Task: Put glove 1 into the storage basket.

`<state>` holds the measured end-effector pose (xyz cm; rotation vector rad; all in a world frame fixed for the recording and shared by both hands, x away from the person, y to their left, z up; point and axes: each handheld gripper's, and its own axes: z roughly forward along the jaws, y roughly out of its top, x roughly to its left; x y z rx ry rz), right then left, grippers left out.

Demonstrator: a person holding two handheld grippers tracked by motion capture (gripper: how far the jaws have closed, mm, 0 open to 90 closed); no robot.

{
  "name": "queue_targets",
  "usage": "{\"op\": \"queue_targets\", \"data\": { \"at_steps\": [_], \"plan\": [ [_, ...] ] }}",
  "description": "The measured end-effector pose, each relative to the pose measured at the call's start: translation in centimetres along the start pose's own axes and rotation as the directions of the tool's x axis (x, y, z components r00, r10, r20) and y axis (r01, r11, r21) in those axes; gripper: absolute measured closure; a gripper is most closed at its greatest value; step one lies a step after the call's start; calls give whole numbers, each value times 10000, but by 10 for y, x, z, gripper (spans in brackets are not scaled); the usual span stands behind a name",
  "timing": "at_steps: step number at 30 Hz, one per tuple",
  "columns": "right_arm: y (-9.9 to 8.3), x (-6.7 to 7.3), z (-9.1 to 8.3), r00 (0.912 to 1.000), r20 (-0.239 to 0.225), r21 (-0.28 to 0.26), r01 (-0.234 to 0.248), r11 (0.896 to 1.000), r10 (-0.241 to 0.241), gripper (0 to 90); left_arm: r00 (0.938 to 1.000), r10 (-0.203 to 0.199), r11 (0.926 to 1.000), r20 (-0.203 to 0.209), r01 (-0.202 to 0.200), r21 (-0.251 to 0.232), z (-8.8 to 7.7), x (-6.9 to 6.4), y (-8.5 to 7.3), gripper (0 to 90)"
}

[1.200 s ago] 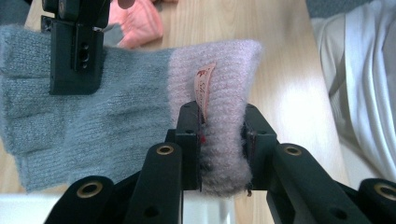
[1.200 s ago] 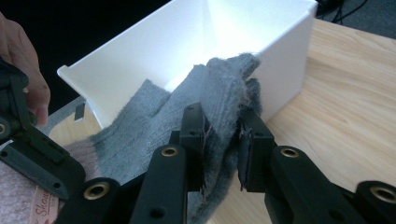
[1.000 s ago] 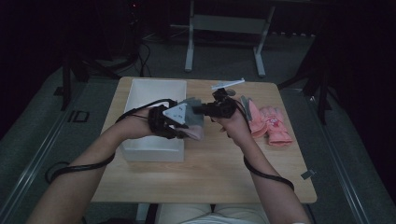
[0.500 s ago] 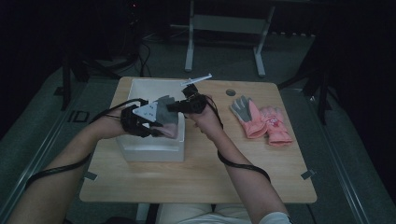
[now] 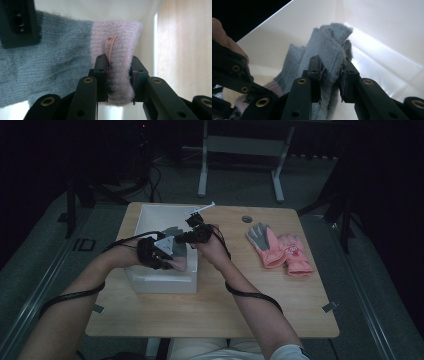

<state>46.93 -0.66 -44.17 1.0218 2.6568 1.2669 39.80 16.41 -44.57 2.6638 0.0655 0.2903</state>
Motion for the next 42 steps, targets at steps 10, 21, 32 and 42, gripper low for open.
{"op": "queue_targets", "data": {
  "at_steps": [10, 21, 32, 42],
  "plan": [
    [7, 2, 7, 9967, 610, 475, 506, 9976, -535, 727, 9998, 52, 9994, 176, -58, 352, 10, 9, 4, 723],
    [-6, -21, -12, 9978, 609, 47, -250, 9997, 247, 643, 9985, -112, 9884, 538, 29, 1518, 41, 20, 4, 715],
    [-17, -7, -66, 9996, -57, -1026, 286, 9943, -293, 582, 9951, -837, 9916, 536, 778, 1036, 28, 16, 7, 506],
    [-46, -2, -116, 9957, 1, -1562, 919, 9835, -930, 573, 9917, -1276, 9918, 152, 1276, -7, 3, 10, 18, 496]
  ]
}}
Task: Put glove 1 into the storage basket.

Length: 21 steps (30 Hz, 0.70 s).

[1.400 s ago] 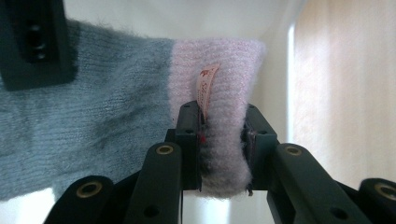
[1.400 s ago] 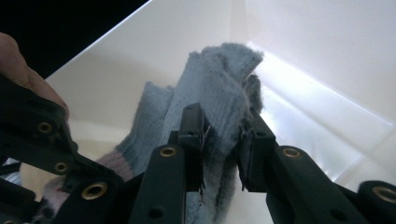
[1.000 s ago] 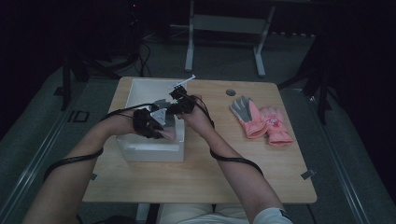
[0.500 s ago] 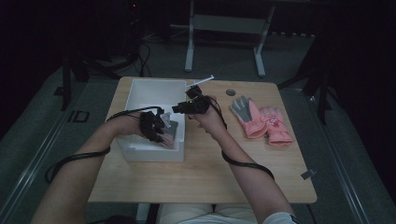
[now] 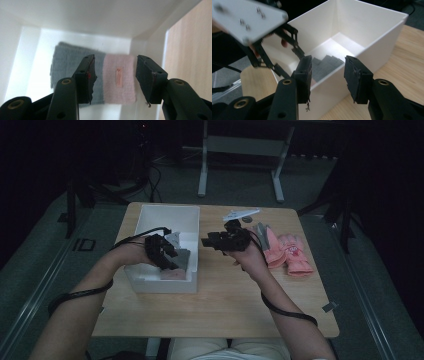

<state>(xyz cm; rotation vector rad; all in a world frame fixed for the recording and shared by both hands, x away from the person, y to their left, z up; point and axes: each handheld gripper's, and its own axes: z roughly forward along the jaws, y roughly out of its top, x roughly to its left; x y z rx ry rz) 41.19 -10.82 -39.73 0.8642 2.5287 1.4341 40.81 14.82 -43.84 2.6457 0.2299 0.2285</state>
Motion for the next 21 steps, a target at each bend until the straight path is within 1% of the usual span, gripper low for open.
{"op": "queue_targets", "data": {
  "at_steps": [2, 3, 4, 5, 6, 7, 9, 12, 13, 14, 17, 19, 20, 21],
  "plan": [
    [-5, -1, -8, 9998, 112, -25, 169, 9999, -168, 568, 9999, -121, 9997, 40, 122, -214, -4, -2, 4, 500],
    [-8, -3, -12, 9996, 194, -27, 205, 9998, -205, 568, 10000, -66, 9996, -43, 65, -269, -5, -2, 7, 503],
    [-11, -5, -16, 9994, 266, -16, 228, 9997, -227, 568, 10000, -70, 9993, -19, 69, -368, -7, -4, 10, 514],
    [-13, -7, -19, 9992, 313, -21, 241, 9997, -241, 568, 9999, -94, 9988, -99, 89, -478, -9, -5, 13, 520],
    [-16, -9, -23, 9991, 379, -65, 213, 9998, -210, 569, 9998, -124, 9981, -126, 116, -609, -11, -7, 17, 520],
    [-19, -12, -27, 9989, 433, -72, 171, 9998, -167, 570, 9999, -149, 9970, -38, 145, -764, -13, -8, 20, 520],
    [-25, -17, -34, 9979, 612, -110, 201, 9997, -194, 572, 9998, -132, 9956, -138, 119, -928, -16, -10, 29, 520],
    [-33, -26, -44, 9965, 827, -186, 106, 9998, -90, 576, 9998, -117, 9905, -148, 96, -1375, -22, -15, 42, 528],
    [-36, -29, -47, 9957, 930, -202, 45, 9998, -26, 579, 9996, -152, 9895, -228, 118, -1441, -22, -17, 47, 529],
    [-38, -33, -51, 9948, 1021, -194, 33, 9998, -13, 580, 9996, -80, 9892, -269, 40, -1463, -23, -18, 52, 529],
    [-46, -42, -61, 9905, 1370, -226, -56, 9997, 86, 583, 9991, -44, 9865, -412, -24, -1639, -21, -27, 67, 533],
    [-51, -49, -69, 9874, 1572, -348, -150, 9993, 203, 590, 9978, -94, 9858, -649, -16, -1677, -19, -33, 76, 536],
    [-53, -52, -72, 9852, 1700, -361, -162, 9992, 221, 591, 9980, -18, 9847, -639, -93, -1738, -16, -37, 81, 540],
    [-56, -55, -76, 9829, 1823, -383, -187, 9991, 254, 591, 9976, -35, 9839, -685, -88, -1784, -14, -41, 86, 540]
  ]
}}
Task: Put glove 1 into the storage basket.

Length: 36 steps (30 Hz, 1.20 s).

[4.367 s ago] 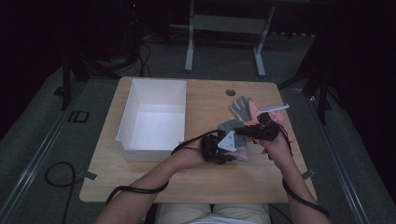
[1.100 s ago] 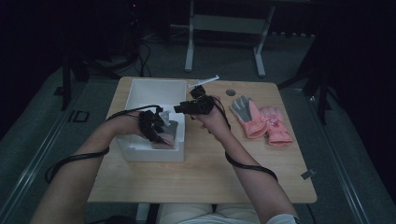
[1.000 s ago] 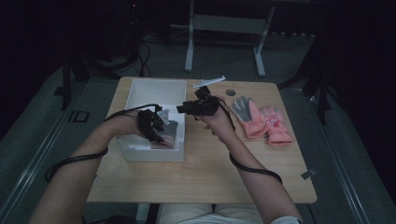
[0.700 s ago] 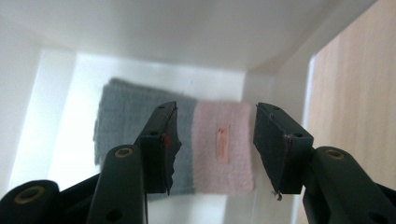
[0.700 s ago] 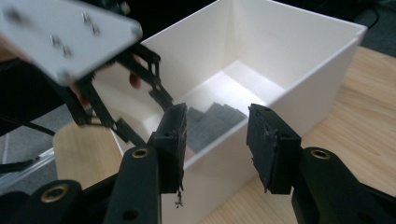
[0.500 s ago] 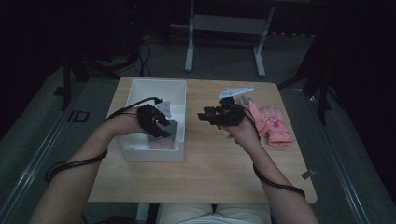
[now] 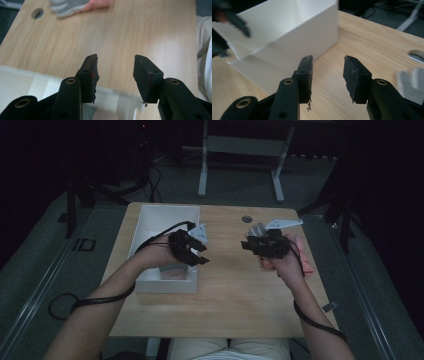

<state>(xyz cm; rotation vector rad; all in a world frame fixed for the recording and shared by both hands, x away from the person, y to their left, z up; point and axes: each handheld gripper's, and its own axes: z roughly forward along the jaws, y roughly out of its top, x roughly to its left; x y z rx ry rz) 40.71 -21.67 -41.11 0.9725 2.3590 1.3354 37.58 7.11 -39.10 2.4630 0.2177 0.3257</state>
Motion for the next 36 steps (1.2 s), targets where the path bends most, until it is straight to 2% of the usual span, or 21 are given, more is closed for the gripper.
{"op": "queue_targets", "data": {
  "at_steps": [1, 4, 6, 9, 12, 13, 14, 16, 18, 22, 24, 25, 26, 28, 30, 31, 33, 34, 36],
  "plan": [
    [-2, -4, -3, 10000, 83, -23, -51, 10000, 51, 592, 9999, -19, 10000, -147, 18, -18, 3, -4, 4, 540],
    [-10, -16, -11, 9985, 506, -48, -184, 9998, 187, 598, 9990, -368, 9985, -249, 358, -421, 12, -17, 15, 543],
    [-15, -23, -15, 9971, 717, -43, -257, 9997, 260, 598, 9976, -562, 9974, -412, 542, -485, 18, -25, 21, 552],
    [-24, -34, -21, 9943, 1022, -43, -296, 9996, 299, 599, 9928, -1055, 9921, -571, 1012, -735, 27, -35, 25, 570],
    [-32, -45, -25, 9905, 1301, 44, -448, 9990, 438, 603, 9874, -1439, 9872, -660, 1386, -790, 41, -48, 25, 584],
    [-37, -51, -25, 9885, 1413, 155, -569, 9983, 542, 609, 9850, -1514, 9867, -833, 1455, -727, 45, -52, 24, 584],
    [-37, -51, -25, 9885, 1413, 155, -569, 9983, 542, 609, 9838, -1566, 9861, -879, 1506, -706, 49, -57, 23, 584],
    [-41, -56, -25, 9864, 1555, 273, -585, 9979, 536, 608, 9796, -1803, 9821, -889, 1742, -721, 58, -65, 20, 583],
    [-46, -60, -26, 9853, 1639, 297, -539, 9981, 483, 608, 9795, -1836, 9811, -830, 1774, -766, 66, -73, 16, 582],
    [-55, -68, -22, 9796, 1934, 369, -626, 9974, 543, 613, 9798, -1737, 9831, -991, 1666, -760, 87, -94, 8, 583],
    [-59, -72, -19, 9780, 2007, 356, -649, 9973, 565, 614, 9798, -1842, 9809, -785, 1782, -782, 98, -102, 3, 581],
    [-61, -74, -17, 9761, 2103, 388, -645, 9972, 549, 615, 9786, -1844, 9808, -911, 1772, -818, 103, -107, 0, 580],
    [-62, -75, -16, 9743, 2187, 397, -642, 9971, 540, 619, 9781, -1894, 9795, -867, 1820, -868, 107, -110, -3, 571],
    [-63, -79, -12, 9722, 2292, 460, -607, 9971, 486, 620, 9735, -2100, 9743, -910, 2006, -1023, 116, -115, -10, 567],
    [-63, -83, -8, 9693, 2409, 550, -641, 9964, 491, 624, 9719, -2261, 9699, -656, 2184, -1078, 124, -118, -19, 525],
    [-63, -85, -6, 9685, 2438, 552, -665, 9963, 511, 626, 9689, -2364, 9676, -733, 2279, -1084, 127, -119, -23, 523],
    [-61, -89, -2, 9655, 2568, 658, -622, 9959, 434, 631, 9684, -2428, 9646, -577, 2347, -1205, 132, -120, -31, 482],
    [-60, -91, 0, 9642, 2619, 664, -616, 9959, 421, 635, 9644, -2570, 9604, -622, 2477, -1274, 135, -122, -35, 471],
    [-58, -94, 4, 9607, 2755, 684, -549, 9961, 340, 644, 9620, -2630, 9583, -736, 2516, -1354, 139, -125, -43, 425]
  ]
}}
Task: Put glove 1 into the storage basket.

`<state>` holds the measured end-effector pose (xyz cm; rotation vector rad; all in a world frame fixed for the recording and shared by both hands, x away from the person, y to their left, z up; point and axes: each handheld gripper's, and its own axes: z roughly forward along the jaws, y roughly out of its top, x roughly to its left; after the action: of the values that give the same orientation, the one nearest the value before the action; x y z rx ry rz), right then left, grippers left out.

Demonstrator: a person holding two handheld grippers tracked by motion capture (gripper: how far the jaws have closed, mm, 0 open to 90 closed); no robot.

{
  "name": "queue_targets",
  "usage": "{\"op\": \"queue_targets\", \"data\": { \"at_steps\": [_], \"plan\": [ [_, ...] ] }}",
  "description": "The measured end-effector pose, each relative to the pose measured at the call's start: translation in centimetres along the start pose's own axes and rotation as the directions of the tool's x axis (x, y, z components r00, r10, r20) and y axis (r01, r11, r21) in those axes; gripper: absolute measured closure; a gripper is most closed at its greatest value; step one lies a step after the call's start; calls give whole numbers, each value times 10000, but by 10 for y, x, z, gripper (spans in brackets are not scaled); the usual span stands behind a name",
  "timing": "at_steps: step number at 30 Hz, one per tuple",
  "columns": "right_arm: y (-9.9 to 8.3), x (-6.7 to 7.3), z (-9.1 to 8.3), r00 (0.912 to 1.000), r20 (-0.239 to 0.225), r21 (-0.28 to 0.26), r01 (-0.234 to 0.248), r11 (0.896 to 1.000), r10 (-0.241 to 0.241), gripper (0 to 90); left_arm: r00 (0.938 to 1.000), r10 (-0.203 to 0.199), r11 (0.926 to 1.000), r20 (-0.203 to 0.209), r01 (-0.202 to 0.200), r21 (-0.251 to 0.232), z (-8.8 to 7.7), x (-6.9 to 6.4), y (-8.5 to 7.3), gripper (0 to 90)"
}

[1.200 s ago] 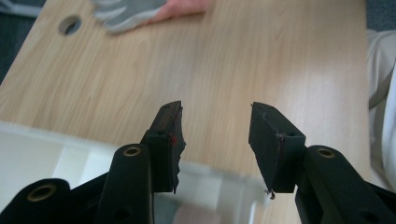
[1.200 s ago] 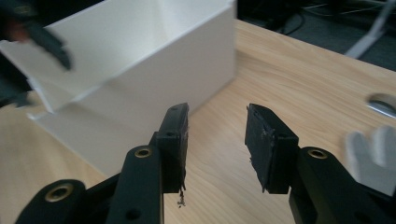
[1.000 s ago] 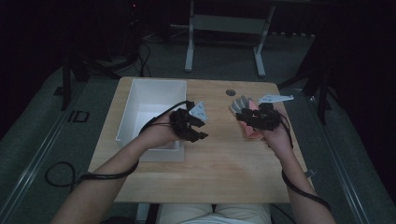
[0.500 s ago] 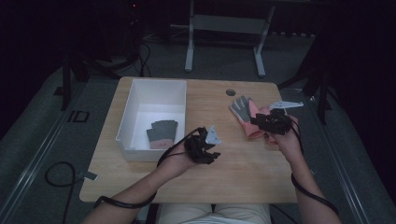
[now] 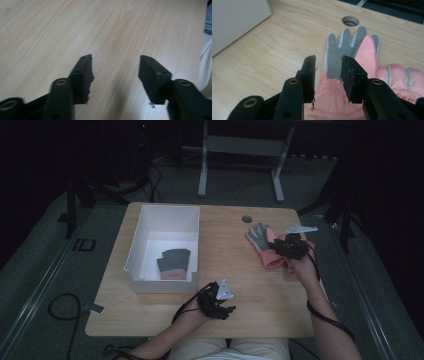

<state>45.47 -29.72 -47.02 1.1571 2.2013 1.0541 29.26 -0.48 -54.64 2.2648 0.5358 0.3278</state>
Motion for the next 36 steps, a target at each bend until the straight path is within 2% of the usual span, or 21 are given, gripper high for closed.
{"op": "queue_targets", "data": {
  "at_steps": [1, 3, 5, 7, 9, 12, 14, 17, 22, 24, 27, 32, 34, 36],
  "plan": [
    [1, -1, 2, 9998, 149, -5, 102, 9999, -102, 653, 9999, -72, 9999, -118, 71, -79, 1, -1, -4, 410],
    [5, -3, 7, 9982, 516, -55, 309, 9995, -306, 667, 9998, -200, 9998, 42, 201, -53, 3, -1, -11, 378],
    [7, -6, 12, 9984, 524, -139, 197, 9997, -190, 673, 9993, -364, 9993, -77, 364, -119, 4, -3, -16, 302],
    [8, -8, 19, 9985, 534, -102, 153, 9998, -147, 675, 9983, -563, 9979, 124, 567, -323, 3, -4, -19, 260],
    [10, -8, 28, 9985, 505, 51, 187, 9998, -189, 674, 9981, -615, 9972, -45, 613, -427, 2, -6, -21, 191],
    [12, -8, 43, 9980, 545, 262, 317, 9992, -331, 671, 9973, -730, 9970, -61, 728, -279, 3, -6, -22, 68],
    [14, -8, 52, 9980, 532, 394, 334, 9987, -355, 666, 9955, -908, 9959, 270, 908, 11, 6, -5, -24, 8],
    [13, -10, 65, 9985, 507, 547, 190, 9983, -218, 661, 9926, -1127, 9936, 443, 1126, 57, 9, -8, -30, 0],
    [4, -13, 84, 9957, 861, 1250, 227, 9919, -336, 644, 9975, -695, 9976, 103, 695, 8, 10, -16, -33, 0],
    [-1, -16, 90, 9939, 1036, 1544, 209, 9878, -372, 637, 9972, -730, 9973, 143, 730, -34, 11, -16, -33, 0],
    [-4, -17, 95, 9936, 1067, 1640, 190, 9863, -369, 633, 9972, -753, 9969, 43, 754, -214, 10, -16, -34, 0],
    [-4, -15, 102, 9938, 1065, 2101, 99, 9776, -329, 768, 9974, -715, 9966, 87, 718, -397, 8, -16, -35, 0],
    [-2, -17, 102, 9944, 1059, 2140, -213, 9766, -15, 825, 9967, -803, 9961, 153, 808, -367, 7, -15, -35, 0],
    [1, -20, 99, 9931, 976, 2083, -836, 9745, 643, 863, 9959, -876, 9951, 238, 885, -435, 7, -14, -36, 0]
  ]
}}
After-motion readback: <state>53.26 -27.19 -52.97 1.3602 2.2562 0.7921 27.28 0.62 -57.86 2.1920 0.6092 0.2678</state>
